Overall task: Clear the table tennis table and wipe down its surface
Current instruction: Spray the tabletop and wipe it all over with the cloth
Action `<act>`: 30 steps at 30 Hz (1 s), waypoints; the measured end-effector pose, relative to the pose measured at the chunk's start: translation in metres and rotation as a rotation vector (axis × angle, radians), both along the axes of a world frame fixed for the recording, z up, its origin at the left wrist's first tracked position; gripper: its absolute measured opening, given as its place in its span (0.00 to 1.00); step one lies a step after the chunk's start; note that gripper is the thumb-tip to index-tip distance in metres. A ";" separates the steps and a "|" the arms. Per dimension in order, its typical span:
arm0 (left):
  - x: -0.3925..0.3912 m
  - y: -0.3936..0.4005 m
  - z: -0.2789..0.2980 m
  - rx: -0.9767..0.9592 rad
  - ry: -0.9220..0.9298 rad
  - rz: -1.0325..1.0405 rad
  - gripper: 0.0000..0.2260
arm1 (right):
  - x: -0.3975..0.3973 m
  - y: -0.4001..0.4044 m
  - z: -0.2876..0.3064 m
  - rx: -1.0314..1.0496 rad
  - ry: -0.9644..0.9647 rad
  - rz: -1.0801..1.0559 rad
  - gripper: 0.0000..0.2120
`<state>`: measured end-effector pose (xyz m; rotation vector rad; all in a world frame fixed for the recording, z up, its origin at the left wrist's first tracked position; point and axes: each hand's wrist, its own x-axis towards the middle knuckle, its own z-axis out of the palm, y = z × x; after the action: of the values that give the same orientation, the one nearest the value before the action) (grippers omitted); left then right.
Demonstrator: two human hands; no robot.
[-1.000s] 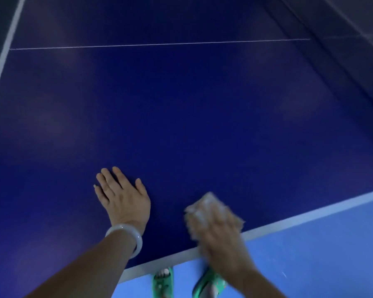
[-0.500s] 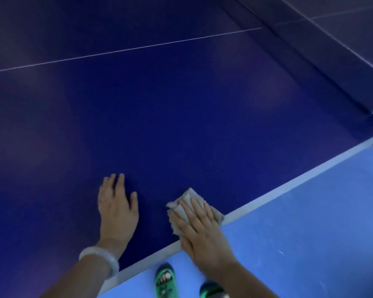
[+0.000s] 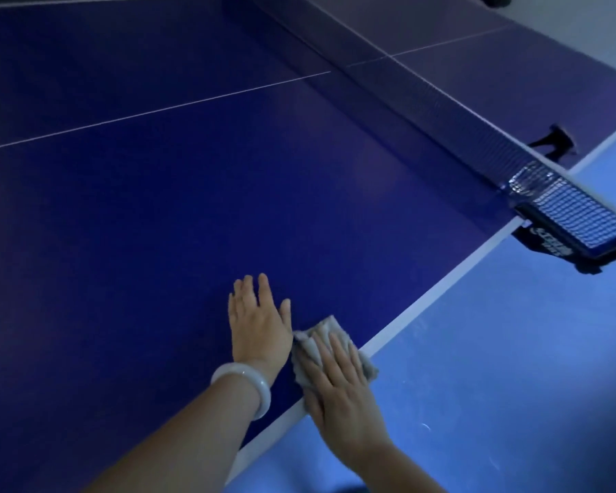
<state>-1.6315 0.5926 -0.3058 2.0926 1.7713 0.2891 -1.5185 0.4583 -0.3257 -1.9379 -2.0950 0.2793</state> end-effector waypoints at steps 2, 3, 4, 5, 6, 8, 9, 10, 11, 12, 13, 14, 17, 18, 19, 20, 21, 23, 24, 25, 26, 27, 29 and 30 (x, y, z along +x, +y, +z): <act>0.019 0.002 -0.008 -0.023 0.124 0.058 0.31 | 0.045 0.012 0.000 -0.003 -0.029 -0.013 0.27; 0.024 -0.001 -0.011 0.000 0.190 0.067 0.32 | 0.070 0.022 0.002 0.009 -0.046 -0.081 0.26; 0.028 -0.003 -0.013 0.027 0.233 0.071 0.33 | 0.095 0.032 0.004 0.016 -0.062 -0.166 0.25; 0.029 -0.005 -0.016 0.053 0.255 0.077 0.33 | 0.119 0.042 0.008 0.006 -0.065 -0.248 0.24; 0.030 -0.005 -0.018 0.073 0.270 0.083 0.33 | 0.140 0.051 0.011 -0.011 -0.060 -0.326 0.23; 0.031 -0.004 -0.021 0.066 0.293 0.089 0.32 | 0.161 0.068 0.012 -0.061 -0.019 -0.496 0.24; 0.032 -0.004 -0.019 0.050 0.301 0.090 0.32 | 0.159 0.075 0.012 -0.077 0.019 -0.583 0.25; 0.033 -0.004 -0.018 0.043 0.303 0.087 0.33 | 0.149 0.081 0.012 -0.082 0.045 -0.640 0.26; 0.033 -0.004 -0.017 0.043 0.302 0.087 0.32 | 0.132 0.086 0.012 -0.078 0.052 -0.629 0.27; 0.034 -0.005 -0.017 0.039 0.303 0.091 0.31 | 0.110 0.087 0.010 -0.060 0.052 -0.549 0.30; 0.034 -0.004 -0.016 0.036 0.308 0.098 0.31 | 0.087 0.084 0.008 -0.046 0.048 -0.412 0.34; 0.034 -0.004 -0.016 0.035 0.316 0.103 0.32 | 0.066 0.077 0.004 -0.042 0.035 -0.233 0.36; 0.035 -0.003 -0.017 0.033 0.326 0.101 0.33 | 0.066 0.058 -0.003 -0.058 0.009 0.179 0.30; 0.035 -0.002 -0.018 0.038 0.326 0.102 0.33 | 0.084 0.060 -0.003 -0.043 -0.018 0.202 0.30; 0.035 -0.002 -0.019 0.044 0.329 0.104 0.33 | 0.105 0.064 -0.004 -0.025 -0.047 0.152 0.31; 0.035 -0.002 -0.020 0.047 0.334 0.105 0.33 | 0.128 0.068 -0.004 -0.015 -0.066 0.025 0.32; 0.035 -0.002 -0.021 0.049 0.337 0.106 0.33 | 0.151 0.072 -0.001 -0.030 -0.063 -0.156 0.31; 0.035 -0.002 -0.024 0.056 0.342 0.109 0.33 | 0.188 0.079 0.004 -0.074 0.023 -0.504 0.27; 0.034 -0.002 -0.024 0.056 0.346 0.111 0.33 | 0.198 0.082 0.004 -0.102 0.085 -0.612 0.26; 0.034 -0.002 -0.024 0.056 0.350 0.114 0.33 | 0.202 0.084 0.005 -0.110 0.127 -0.661 0.27; 0.034 -0.002 -0.024 0.056 0.354 0.116 0.34 | 0.202 0.086 0.006 -0.095 0.156 -0.677 0.27; 0.035 -0.002 -0.023 0.055 0.357 0.116 0.34 | 0.200 0.088 0.007 -0.069 0.187 -0.686 0.27; 0.036 -0.002 -0.022 0.043 0.360 0.115 0.34 | 0.194 0.090 0.010 -0.006 0.247 -0.724 0.28; 0.036 -0.002 -0.021 0.035 0.363 0.115 0.34 | 0.191 0.088 0.011 0.030 0.268 -0.762 0.28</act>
<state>-1.5950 0.5902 -0.3264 2.1780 2.1082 -0.0339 -1.3280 0.5466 -0.3151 -2.3478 -1.0830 0.3095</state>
